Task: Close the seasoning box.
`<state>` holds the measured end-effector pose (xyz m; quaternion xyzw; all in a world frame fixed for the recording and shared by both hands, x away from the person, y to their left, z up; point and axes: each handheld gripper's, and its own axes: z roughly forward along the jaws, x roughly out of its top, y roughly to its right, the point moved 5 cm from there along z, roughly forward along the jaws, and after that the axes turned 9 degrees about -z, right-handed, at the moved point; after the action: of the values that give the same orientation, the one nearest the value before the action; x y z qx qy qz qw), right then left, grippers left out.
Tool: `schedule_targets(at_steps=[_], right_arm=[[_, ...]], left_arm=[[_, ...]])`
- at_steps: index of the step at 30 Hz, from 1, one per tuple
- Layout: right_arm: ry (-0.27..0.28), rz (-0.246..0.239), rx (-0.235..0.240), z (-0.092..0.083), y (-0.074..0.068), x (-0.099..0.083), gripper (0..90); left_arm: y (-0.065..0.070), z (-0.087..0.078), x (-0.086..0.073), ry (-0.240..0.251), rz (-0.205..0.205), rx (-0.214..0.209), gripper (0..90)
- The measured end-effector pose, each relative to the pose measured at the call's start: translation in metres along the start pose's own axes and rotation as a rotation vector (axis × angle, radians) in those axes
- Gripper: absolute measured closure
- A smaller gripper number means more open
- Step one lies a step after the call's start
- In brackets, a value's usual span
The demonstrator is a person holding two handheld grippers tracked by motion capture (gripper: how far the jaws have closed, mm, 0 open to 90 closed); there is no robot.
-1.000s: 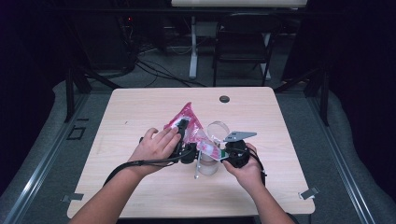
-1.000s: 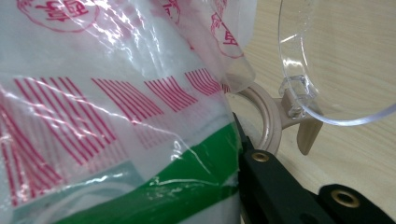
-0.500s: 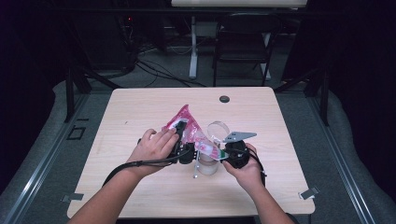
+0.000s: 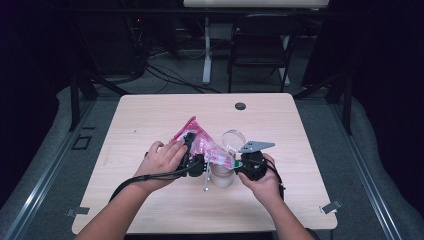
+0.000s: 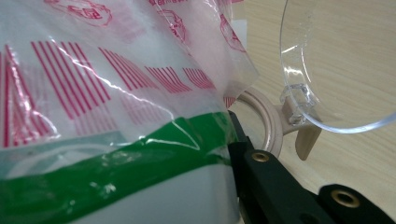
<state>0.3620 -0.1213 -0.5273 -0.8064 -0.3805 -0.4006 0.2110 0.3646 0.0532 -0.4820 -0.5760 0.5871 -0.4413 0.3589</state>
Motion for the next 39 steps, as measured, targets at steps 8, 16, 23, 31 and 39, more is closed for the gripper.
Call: schedule_targets(at_steps=[8, 16, 23, 31, 39], right_arm=[[0.017, -0.005, -0.002, 0.000, -0.003, 0.002, 90.0], [0.025, -0.013, -0.005, 0.000, -0.004, 0.004, 90.0], [0.026, -0.018, 0.000, 0.001, -0.006, 0.004, 90.0], [0.021, -0.027, -0.001, 0.005, -0.008, 0.005, 90.0], [0.008, -0.039, -0.005, 0.009, -0.010, 0.005, 90.0]], left_arm=[[0.004, -0.001, -0.005, -0.019, -0.034, -0.034, 63.9], [0.011, 0.001, -0.010, -0.005, -0.088, -0.047, 67.5], [0.020, 0.003, -0.016, -0.003, -0.175, -0.086, 70.8], [0.030, 0.005, -0.023, -0.022, -0.206, -0.097, 71.5], [0.041, 0.007, -0.027, -0.022, -0.247, -0.107, 71.9]])
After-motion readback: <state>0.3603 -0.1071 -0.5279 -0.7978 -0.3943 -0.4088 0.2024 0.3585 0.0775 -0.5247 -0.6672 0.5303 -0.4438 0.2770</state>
